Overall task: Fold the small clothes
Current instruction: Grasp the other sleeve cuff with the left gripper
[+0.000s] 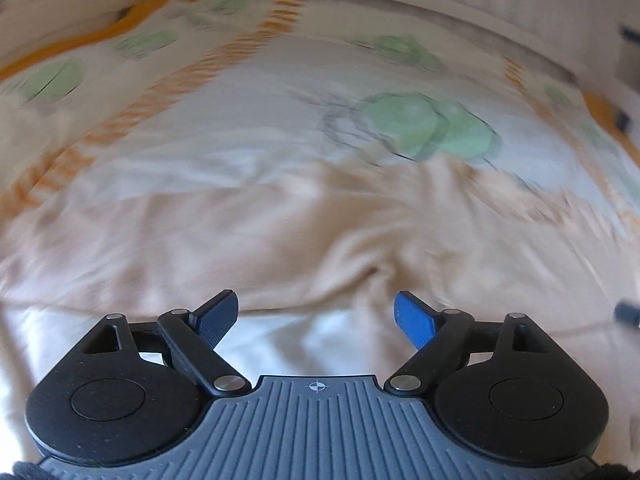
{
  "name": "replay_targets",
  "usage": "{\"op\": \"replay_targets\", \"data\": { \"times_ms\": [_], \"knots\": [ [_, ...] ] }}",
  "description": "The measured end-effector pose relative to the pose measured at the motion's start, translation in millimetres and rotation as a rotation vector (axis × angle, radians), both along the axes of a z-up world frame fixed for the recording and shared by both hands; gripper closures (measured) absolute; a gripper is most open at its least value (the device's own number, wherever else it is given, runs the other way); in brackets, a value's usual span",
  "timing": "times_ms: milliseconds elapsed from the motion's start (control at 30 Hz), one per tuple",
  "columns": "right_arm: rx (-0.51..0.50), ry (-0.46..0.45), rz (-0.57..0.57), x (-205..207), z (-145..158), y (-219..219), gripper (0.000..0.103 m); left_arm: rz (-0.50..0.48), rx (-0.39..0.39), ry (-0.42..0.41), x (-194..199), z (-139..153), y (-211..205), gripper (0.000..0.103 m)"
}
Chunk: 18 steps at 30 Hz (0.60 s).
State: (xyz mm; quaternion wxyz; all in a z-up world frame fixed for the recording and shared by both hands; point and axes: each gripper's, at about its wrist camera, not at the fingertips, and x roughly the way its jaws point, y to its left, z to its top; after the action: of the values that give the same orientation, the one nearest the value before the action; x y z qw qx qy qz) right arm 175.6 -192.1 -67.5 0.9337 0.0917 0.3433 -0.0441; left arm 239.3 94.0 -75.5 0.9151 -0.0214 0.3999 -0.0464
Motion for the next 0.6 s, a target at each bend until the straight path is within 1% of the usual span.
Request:
{"op": "replay_targets", "data": {
  "times_ms": [33,100,167,233,300,367,500,533,600],
  "knots": [
    [-0.011,-0.007,-0.006,3.8,-3.2,5.5,0.000,0.038,-0.021,0.001,2.2,1.2,12.1,0.016],
    [-0.020,-0.019,-0.019,9.0,-8.9,13.1,0.000,0.117,-0.055,0.001,8.8,4.5,36.7,0.008],
    [-0.037,-0.019,-0.026,13.0,-17.1,17.8,0.000,0.202,-0.077,-0.011,15.0,8.6,62.0,0.008],
    [-0.064,-0.013,-0.023,13.0,-25.4,21.6,0.000,0.269,-0.081,-0.021,20.2,12.7,86.3,0.008],
    [-0.064,-0.015,-0.026,11.0,-25.0,21.0,0.000,0.332,-0.072,-0.025,25.6,17.1,112.0,0.008],
    [-0.066,-0.017,-0.027,10.6,-25.5,21.7,0.000,0.389,-0.082,-0.021,28.4,21.0,140.8,0.008],
    [-0.085,-0.013,-0.030,11.9,-26.9,24.3,0.000,0.464,-0.129,0.001,25.9,24.5,193.5,0.008],
    [-0.092,-0.012,-0.030,12.3,-27.2,25.4,0.000,0.465,-0.150,0.010,22.9,24.1,204.6,0.008],
    [-0.101,-0.011,-0.032,12.9,-27.5,27.0,0.000,0.438,-0.236,0.039,18.6,20.1,221.7,0.008]
  ]
}}
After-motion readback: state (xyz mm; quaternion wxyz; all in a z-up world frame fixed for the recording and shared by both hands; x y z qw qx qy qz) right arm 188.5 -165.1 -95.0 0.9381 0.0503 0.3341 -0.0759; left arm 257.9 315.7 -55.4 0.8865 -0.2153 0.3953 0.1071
